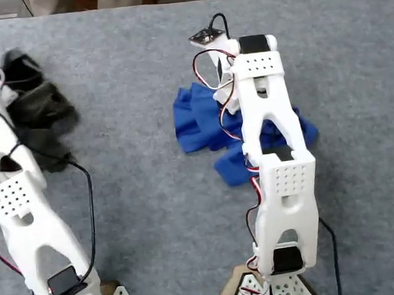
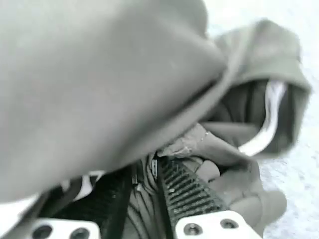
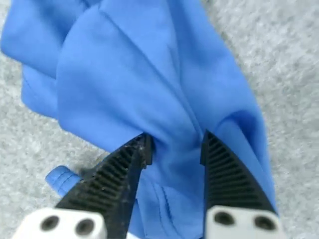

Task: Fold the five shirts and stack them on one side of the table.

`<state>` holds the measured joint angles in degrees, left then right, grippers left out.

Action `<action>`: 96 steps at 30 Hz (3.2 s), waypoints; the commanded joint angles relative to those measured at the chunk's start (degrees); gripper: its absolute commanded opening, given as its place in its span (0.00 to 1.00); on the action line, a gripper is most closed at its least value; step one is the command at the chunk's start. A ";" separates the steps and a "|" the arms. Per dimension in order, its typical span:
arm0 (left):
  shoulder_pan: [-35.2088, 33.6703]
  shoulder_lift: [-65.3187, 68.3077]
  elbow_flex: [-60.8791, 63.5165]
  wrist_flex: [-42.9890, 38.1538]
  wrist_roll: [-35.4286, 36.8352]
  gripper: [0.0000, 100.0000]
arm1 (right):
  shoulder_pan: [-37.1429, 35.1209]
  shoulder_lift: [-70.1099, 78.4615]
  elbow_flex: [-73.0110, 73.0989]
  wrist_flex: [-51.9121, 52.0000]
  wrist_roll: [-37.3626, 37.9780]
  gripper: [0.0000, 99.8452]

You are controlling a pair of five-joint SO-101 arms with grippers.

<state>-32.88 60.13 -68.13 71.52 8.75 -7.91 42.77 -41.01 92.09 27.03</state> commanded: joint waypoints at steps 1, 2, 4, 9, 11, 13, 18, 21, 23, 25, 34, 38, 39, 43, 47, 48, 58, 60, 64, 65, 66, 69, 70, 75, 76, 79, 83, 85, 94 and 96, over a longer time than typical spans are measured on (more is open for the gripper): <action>0.09 -1.10 -4.48 7.30 -0.26 0.06 | -0.57 1.71 -0.75 -1.49 0.18 0.17; 1.23 -1.10 -5.45 10.64 -0.18 0.10 | -0.48 2.68 -0.92 -1.49 0.18 0.17; 3.96 -1.10 -7.38 17.41 0.18 0.17 | -0.22 4.88 -1.27 -1.32 0.18 0.17; 10.64 -0.92 -14.42 28.04 0.26 0.21 | 2.42 8.13 -2.68 -1.05 0.18 0.01; 12.66 -0.84 -16.26 29.27 0.26 0.21 | 4.44 8.13 -4.00 -0.09 0.09 0.02; 14.33 -1.10 -16.70 29.27 0.35 0.21 | 6.46 8.13 -7.08 1.58 0.09 0.00; 19.25 -2.68 -14.86 29.45 0.35 0.21 | 11.74 8.31 -16.40 6.42 0.18 0.01; 24.09 -5.76 -10.02 29.45 0.35 0.21 | 14.11 8.40 -20.00 7.47 0.26 0.01; 28.40 -8.22 -5.27 29.45 0.44 0.21 | 14.90 8.40 -20.70 7.47 0.35 0.01; 33.05 -9.80 -0.53 29.36 2.37 0.21 | 14.99 8.40 -20.53 7.47 0.44 0.01; 41.32 -9.80 8.26 29.19 8.09 0.21 | 15.60 8.13 -20.97 7.56 0.09 0.15; 47.65 -9.54 12.22 29.19 9.85 0.21 | 16.13 8.13 -25.10 9.41 0.44 0.24; 48.79 -9.27 12.13 29.10 11.25 0.21 | 16.04 8.13 -25.89 10.02 0.44 0.25; 51.25 -7.60 12.13 22.86 18.90 0.21 | 15.96 8.04 -27.47 10.20 0.44 0.25; 54.51 -6.90 12.13 18.02 23.47 0.21 | 15.34 8.22 -24.66 10.20 0.44 0.25; 55.56 -6.81 12.13 17.85 23.82 0.21 | 14.81 8.31 -23.52 10.20 0.53 0.25; 58.55 -7.08 12.57 20.48 16.88 0.01 | 10.95 10.95 -13.23 5.10 0.53 0.07; 59.43 -7.34 12.13 24.09 15.30 0.02 | 11.12 12.09 -14.55 5.19 0.53 0.00; 60.75 -7.52 12.04 27.96 15.12 0.02 | 12.35 12.88 -18.51 5.54 0.18 0.00; 60.75 -7.52 12.04 28.13 15.03 0.02 | 12.88 12.62 -19.82 6.15 0.09 0.00; 60.75 -7.52 12.04 28.22 15.21 0.02 | 13.23 12.26 -21.58 7.38 0.09 0.00; 60.66 -7.52 11.43 28.22 15.21 0.02 | 14.55 10.95 -27.47 9.93 0.09 0.00; 60.66 -7.52 10.81 28.22 15.21 0.02 | 15.25 10.59 -29.49 9.93 0.09 0.00; 60.84 -7.52 6.07 28.31 15.21 0.02 | 18.86 7.52 -35.38 10.20 1.93 0.01; 61.19 -7.52 5.10 28.31 15.21 0.02 | 19.38 6.73 -35.38 10.20 2.37 0.01; 62.59 -7.52 2.90 28.40 15.30 0.02 | 20.62 4.70 -35.47 10.11 1.85 0.01; 64.97 -7.16 0.18 28.40 15.38 0.02 | 22.55 3.38 -35.91 9.05 1.14 0.00; 66.29 -6.90 -1.32 28.13 14.86 0.02 | 24.31 3.38 -35.91 7.65 0.18 0.00; 66.64 -3.82 -4.22 16.53 15.21 0.02 | 27.82 3.47 -39.87 7.56 -0.09 0.00; 67.08 -2.07 -3.78 12.84 15.03 0.02 | 27.47 3.38 -39.96 7.56 0.09 0.00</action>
<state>33.58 57.58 -69.71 89.19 23.87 18.73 51.12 -77.93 100.00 27.47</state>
